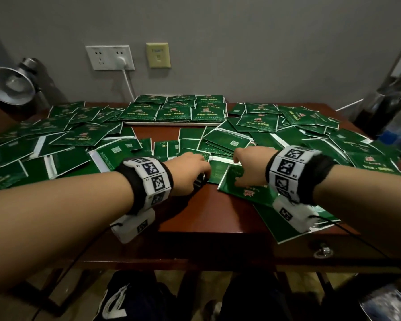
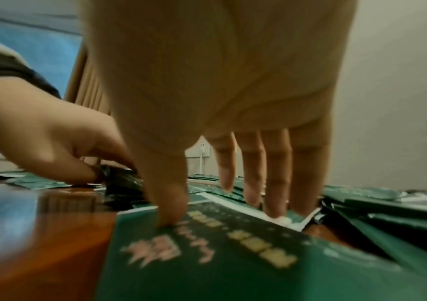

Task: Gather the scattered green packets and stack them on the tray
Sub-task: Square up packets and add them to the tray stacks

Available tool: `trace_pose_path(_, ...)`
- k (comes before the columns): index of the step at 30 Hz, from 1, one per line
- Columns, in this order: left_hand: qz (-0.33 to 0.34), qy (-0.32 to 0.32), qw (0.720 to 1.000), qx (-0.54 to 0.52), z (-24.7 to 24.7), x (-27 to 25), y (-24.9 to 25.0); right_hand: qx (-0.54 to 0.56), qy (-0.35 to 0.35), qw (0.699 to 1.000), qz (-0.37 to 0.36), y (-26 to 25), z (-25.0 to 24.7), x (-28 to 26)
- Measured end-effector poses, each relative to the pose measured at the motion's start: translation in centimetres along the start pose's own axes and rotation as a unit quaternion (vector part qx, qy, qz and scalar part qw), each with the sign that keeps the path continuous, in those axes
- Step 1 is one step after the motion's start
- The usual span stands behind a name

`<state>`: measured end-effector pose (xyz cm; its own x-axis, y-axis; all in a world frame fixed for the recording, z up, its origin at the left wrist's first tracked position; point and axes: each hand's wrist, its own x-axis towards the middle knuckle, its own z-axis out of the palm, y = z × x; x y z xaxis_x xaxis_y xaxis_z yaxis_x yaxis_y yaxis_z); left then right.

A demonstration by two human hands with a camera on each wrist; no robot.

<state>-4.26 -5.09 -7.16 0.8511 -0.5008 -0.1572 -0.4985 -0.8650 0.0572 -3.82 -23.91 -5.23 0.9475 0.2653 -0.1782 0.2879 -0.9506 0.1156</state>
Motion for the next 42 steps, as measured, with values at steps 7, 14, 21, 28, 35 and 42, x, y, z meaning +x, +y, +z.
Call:
trace_pose_path(7, -0.158, 0.091, 0.983, -0.014, 0.9, -0.6, -1.1, 0.013, -0.043, 0.999, 0.027, -0.8, -0.5, 0.9)
trace_pose_path(14, -0.232, -0.005, 0.972, -0.041, 0.4, 0.1, -1.9, 0.276, -0.011, 0.951, 0.14, -0.2, -2.7, 1.3)
trace_pose_path(21, -0.2, 0.016, 0.979, -0.042, 0.2, -0.1, -3.6, -0.094, -0.011, 0.987, -0.127, -0.5, -2.1, 1.3)
trace_pose_path(28, -0.154, 0.02, 0.986, -0.056, 0.5, 0.5, -4.3, -0.25, -0.056, 0.935, -0.247, -1.5, -1.3, 2.4)
trace_pose_path(35, -0.166, 0.027, 0.983, -0.068, 0.1, 0.7, -5.4, -0.197, 0.011, 0.942, -0.274, -1.8, -1.2, 2.9)
trace_pose_path(42, -0.172, 0.042, 0.982, -0.064, -1.2, 0.9, -6.6, -0.161, 0.009, 0.936, -0.315, -2.1, -1.1, 2.6)
